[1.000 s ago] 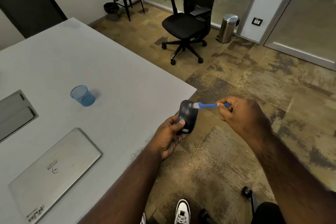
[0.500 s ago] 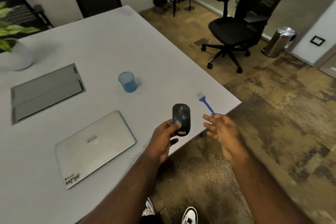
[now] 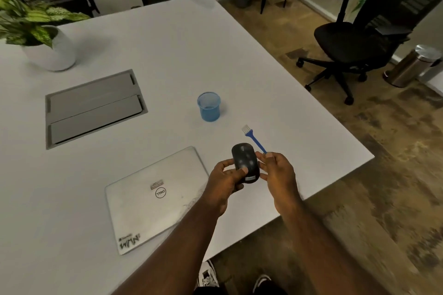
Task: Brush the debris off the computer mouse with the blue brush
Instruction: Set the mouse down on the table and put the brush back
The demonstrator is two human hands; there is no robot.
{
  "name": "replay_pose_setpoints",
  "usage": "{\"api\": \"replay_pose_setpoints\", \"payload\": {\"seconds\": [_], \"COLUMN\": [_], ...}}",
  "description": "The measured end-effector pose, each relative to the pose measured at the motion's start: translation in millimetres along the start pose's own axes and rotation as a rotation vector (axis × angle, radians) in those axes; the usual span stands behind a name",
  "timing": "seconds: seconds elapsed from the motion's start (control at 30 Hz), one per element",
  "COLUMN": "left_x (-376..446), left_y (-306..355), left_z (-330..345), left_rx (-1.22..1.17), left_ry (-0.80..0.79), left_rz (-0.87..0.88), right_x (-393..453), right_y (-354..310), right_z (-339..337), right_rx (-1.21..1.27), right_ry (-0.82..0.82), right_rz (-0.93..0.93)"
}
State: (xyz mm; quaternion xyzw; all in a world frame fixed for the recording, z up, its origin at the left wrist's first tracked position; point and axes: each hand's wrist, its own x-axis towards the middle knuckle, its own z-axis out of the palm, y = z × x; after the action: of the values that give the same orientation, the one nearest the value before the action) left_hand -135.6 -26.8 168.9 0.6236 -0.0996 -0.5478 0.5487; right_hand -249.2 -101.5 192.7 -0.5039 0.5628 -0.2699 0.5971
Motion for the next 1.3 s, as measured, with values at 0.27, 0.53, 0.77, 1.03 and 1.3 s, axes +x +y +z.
{"api": "replay_pose_setpoints", "payload": {"seconds": [0.27,0.53,0.77,1.03,1.3], "left_x": [46,90,117,127,134], "left_y": [-16,-31,-44,-59,-61], "left_z": [-9,7,9,17,17], "left_rx": [0.028,0.133,0.281,0.376,0.488], "left_ry": [0.128,0.283,0.328,0.350,0.357], "left_rz": [-0.091,-0.107,-0.149,-0.148,-0.106], "right_x": [46,104,135,152,157], "right_y": [24,51,76,93,99], "right_z": [27,30,32,26,25], "right_rx": [-0.093,-0.151,-0.190,-0.244,-0.284], "right_ry": [-0.009,-0.055,-0.106,-0.118,-0.132], "right_rz": [0.096,0.133,0.173,0.183,0.160]}}
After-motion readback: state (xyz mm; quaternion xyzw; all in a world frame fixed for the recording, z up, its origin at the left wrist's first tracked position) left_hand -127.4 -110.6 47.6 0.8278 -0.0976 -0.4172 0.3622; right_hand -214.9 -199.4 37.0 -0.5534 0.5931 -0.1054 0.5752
